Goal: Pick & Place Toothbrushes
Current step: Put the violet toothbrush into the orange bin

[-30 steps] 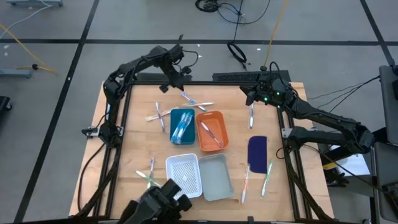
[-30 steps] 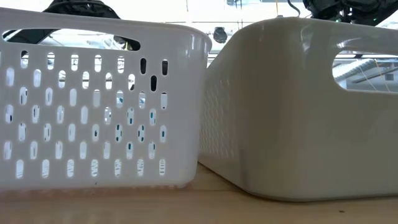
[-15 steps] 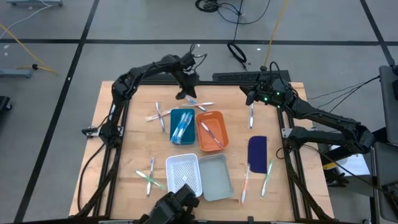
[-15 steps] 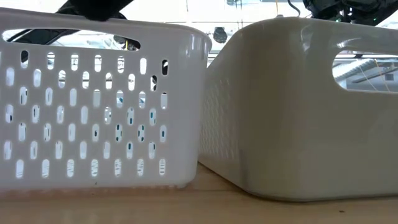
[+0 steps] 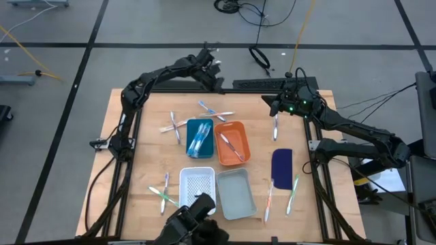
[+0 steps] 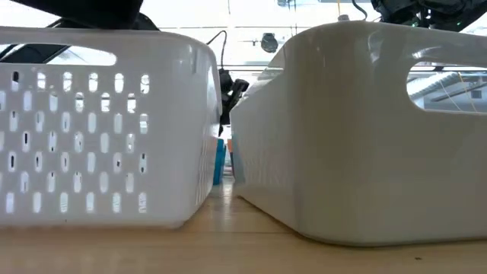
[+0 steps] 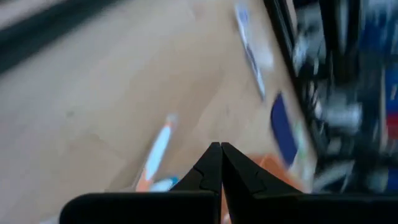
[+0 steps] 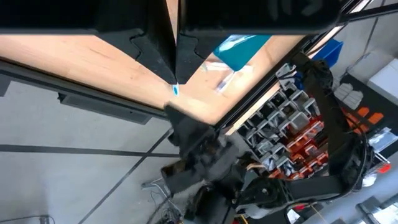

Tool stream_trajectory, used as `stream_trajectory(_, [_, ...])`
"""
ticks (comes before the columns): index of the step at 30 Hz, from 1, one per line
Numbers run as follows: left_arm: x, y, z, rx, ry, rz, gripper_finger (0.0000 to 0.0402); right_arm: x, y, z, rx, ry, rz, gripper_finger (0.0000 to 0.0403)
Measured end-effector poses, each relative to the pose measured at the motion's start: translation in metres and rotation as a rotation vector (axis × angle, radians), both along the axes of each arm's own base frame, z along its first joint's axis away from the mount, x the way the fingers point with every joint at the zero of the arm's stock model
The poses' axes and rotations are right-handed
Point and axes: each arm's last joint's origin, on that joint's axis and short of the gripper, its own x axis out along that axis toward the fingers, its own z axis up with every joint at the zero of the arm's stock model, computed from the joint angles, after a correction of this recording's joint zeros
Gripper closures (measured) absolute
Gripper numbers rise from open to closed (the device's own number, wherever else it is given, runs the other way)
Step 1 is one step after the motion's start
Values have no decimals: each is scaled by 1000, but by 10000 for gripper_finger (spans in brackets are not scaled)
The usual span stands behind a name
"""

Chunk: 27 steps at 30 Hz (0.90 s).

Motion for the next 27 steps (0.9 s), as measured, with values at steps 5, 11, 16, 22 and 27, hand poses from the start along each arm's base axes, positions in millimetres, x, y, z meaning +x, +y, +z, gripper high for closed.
stream_trajectory(5, [2,1,4,-96,9,89,395,0,0,0,-4,2,2,403])
stream_trajectory(11, [4,-14,29,-216,-36,66,383,0,0,0,-13,6,4,403])
stream_trajectory(16, [-10,-20,61,-114,-70,67,388,0,0,0,-28,14,7,403])
stream_trajectory(22, [-86,15,53,-58,284,308,396,-1,2,2,-58,16,53,403])
stream_trajectory(27, [-114,39,21,-37,335,198,400,-2,3,4,-66,9,65,403])
